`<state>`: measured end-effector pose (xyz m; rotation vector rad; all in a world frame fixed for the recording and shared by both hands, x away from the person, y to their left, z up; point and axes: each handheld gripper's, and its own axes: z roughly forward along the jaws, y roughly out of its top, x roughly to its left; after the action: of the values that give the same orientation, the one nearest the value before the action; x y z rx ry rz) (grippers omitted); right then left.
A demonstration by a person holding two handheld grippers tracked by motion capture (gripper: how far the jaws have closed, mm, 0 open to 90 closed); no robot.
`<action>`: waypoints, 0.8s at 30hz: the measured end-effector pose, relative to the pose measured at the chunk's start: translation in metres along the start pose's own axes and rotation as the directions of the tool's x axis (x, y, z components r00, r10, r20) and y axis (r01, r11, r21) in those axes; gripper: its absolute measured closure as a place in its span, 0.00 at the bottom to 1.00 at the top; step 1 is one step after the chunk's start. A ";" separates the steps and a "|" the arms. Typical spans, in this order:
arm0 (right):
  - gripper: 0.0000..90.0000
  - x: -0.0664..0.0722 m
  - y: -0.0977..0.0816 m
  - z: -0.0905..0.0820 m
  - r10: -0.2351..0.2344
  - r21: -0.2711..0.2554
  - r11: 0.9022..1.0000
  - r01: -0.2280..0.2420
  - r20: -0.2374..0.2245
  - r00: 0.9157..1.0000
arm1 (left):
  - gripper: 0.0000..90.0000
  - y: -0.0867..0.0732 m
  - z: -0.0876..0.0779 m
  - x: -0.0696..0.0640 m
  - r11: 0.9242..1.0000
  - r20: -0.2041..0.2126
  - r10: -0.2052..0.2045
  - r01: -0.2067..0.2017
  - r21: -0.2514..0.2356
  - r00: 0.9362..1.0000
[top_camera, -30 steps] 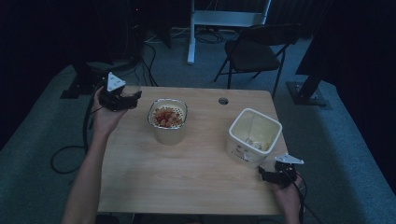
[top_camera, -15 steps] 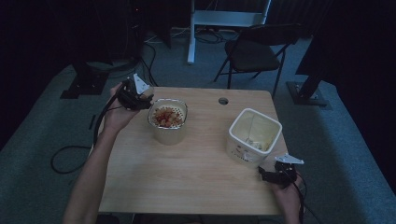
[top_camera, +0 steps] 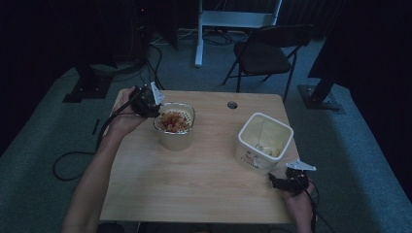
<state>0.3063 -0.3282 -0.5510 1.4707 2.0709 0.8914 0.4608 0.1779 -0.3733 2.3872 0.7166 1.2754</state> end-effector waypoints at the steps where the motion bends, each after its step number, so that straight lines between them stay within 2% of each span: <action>1: 0.13 0.000 0.000 0.000 0.000 0.000 1.000 0.000 0.000 1.000 | 0.33 0.001 0.000 -0.002 1.000 -0.006 0.019 -0.019 0.005 1.000; 4: 0.13 0.000 0.000 0.000 0.000 0.000 1.000 0.000 0.000 1.000 | 0.33 0.004 0.001 -0.006 0.996 -0.019 0.083 -0.082 0.028 0.996; 5: 0.13 0.000 0.000 0.000 0.000 0.000 1.000 0.000 0.000 1.000 | 0.33 0.005 0.000 -0.007 0.992 -0.025 0.117 -0.116 0.044 0.993; 8: 0.13 0.000 0.000 0.000 0.000 0.000 1.000 0.000 0.000 1.000 | 0.33 0.009 0.000 -0.011 0.982 -0.033 0.181 -0.179 0.062 0.983; 11: 0.13 0.000 0.000 0.000 0.000 0.000 1.000 0.000 0.000 1.000 | 0.33 0.013 0.000 -0.014 0.974 -0.040 0.219 -0.216 0.073 0.975; 13: 0.13 0.000 0.000 0.000 0.000 0.000 1.000 0.000 0.000 1.000 | 0.34 0.015 0.000 -0.016 0.964 -0.050 0.256 -0.251 0.093 0.965; 14: 0.13 0.000 0.000 0.000 0.000 0.000 1.000 0.000 0.000 1.000 | 0.34 0.015 0.000 -0.016 0.964 -0.050 0.256 -0.251 0.093 0.965; 15: 0.13 0.000 0.000 0.000 0.000 0.000 1.000 0.000 0.000 1.000 | 0.35 0.016 0.001 -0.018 0.956 -0.054 0.281 -0.275 0.104 0.958; 16: 0.13 0.000 0.000 0.000 0.000 0.000 1.000 0.000 0.000 1.000 | 0.35 0.016 0.001 -0.021 0.945 -0.060 0.312 -0.304 0.117 0.948; 18: 0.13 0.000 0.000 0.000 0.000 0.000 1.000 0.000 0.000 1.000 | 0.35 0.018 0.001 -0.026 0.923 -0.070 0.371 -0.360 0.140 0.926; 19: 0.13 0.000 0.000 0.000 0.000 0.000 1.000 0.000 0.000 1.000 | 0.35 0.019 0.001 -0.029 0.909 -0.080 0.403 -0.389 0.149 0.912; 22: 0.13 0.000 0.000 0.000 0.000 0.000 1.000 0.000 0.000 1.000 | 0.35 0.022 0.001 -0.033 0.891 -0.091 0.443 -0.426 0.160 0.892; 23: 0.13 0.000 0.000 0.000 0.000 0.000 1.000 0.000 0.000 1.000 | 0.35 0.023 0.001 -0.034 0.880 -0.093 0.463 -0.444 0.169 0.881; 24: 0.13 0.000 0.000 0.000 0.000 0.000 1.000 0.000 0.000 1.000 | 0.35 0.023 0.001 -0.034 0.880 -0.093 0.463 -0.444 0.169 0.881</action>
<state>0.3063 -0.3282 -0.5510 1.4706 2.0711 0.8913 0.4519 0.1398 -0.3849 2.7146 0.2864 1.6236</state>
